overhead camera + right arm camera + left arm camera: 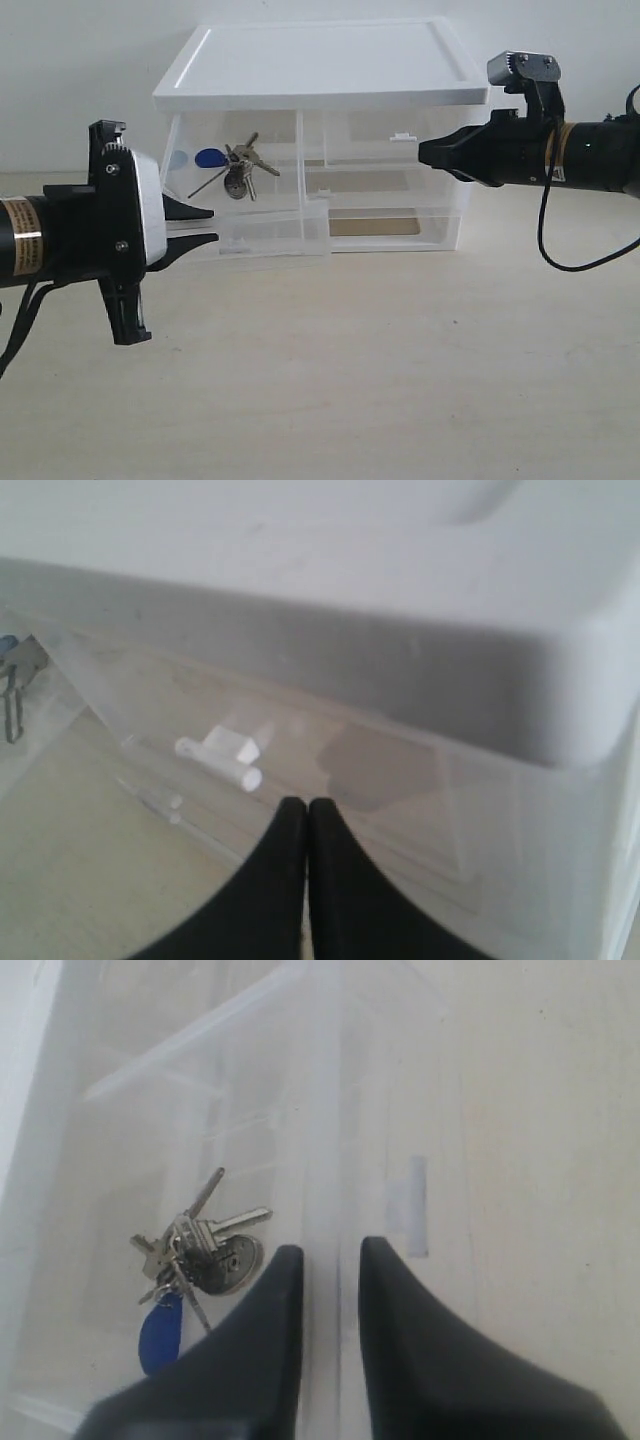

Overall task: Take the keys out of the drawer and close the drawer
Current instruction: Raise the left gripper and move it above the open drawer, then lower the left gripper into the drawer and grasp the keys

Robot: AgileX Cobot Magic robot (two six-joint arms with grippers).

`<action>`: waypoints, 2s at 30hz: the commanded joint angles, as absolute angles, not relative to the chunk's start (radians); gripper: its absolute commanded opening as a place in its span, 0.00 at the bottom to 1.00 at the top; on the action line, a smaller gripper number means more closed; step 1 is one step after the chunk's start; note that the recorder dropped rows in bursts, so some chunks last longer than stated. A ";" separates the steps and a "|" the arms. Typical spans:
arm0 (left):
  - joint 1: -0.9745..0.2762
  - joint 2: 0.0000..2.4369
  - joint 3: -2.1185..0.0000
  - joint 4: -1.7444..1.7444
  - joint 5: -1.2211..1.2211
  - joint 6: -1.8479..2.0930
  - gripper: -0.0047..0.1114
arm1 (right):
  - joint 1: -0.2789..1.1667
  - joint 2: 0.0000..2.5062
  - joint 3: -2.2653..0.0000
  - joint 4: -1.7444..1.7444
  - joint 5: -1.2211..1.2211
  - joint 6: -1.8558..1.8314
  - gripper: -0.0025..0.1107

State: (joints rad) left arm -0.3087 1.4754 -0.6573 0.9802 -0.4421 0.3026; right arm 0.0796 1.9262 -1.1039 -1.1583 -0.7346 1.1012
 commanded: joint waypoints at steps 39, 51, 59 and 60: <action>-0.334 1.408 -0.793 0.439 -0.412 -0.221 0.43 | 0.070 1.929 -1.119 -1.089 -0.664 1.101 0.02; -0.455 1.580 -1.156 0.582 0.190 -0.589 0.42 | 0.070 1.929 -1.119 -1.089 -0.664 1.101 0.02; -0.474 1.709 -1.308 0.097 0.351 -0.120 0.42 | 0.070 1.929 -1.119 -1.088 -0.662 1.101 0.02; -0.465 1.732 -1.331 0.069 0.363 -0.095 0.42 | 0.070 1.929 -1.119 -1.088 -0.662 1.101 0.02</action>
State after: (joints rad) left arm -0.4794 1.6893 -1.2789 0.2035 0.3224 -0.2213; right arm 0.0796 1.9286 -1.1039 -1.1687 -0.7230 1.1012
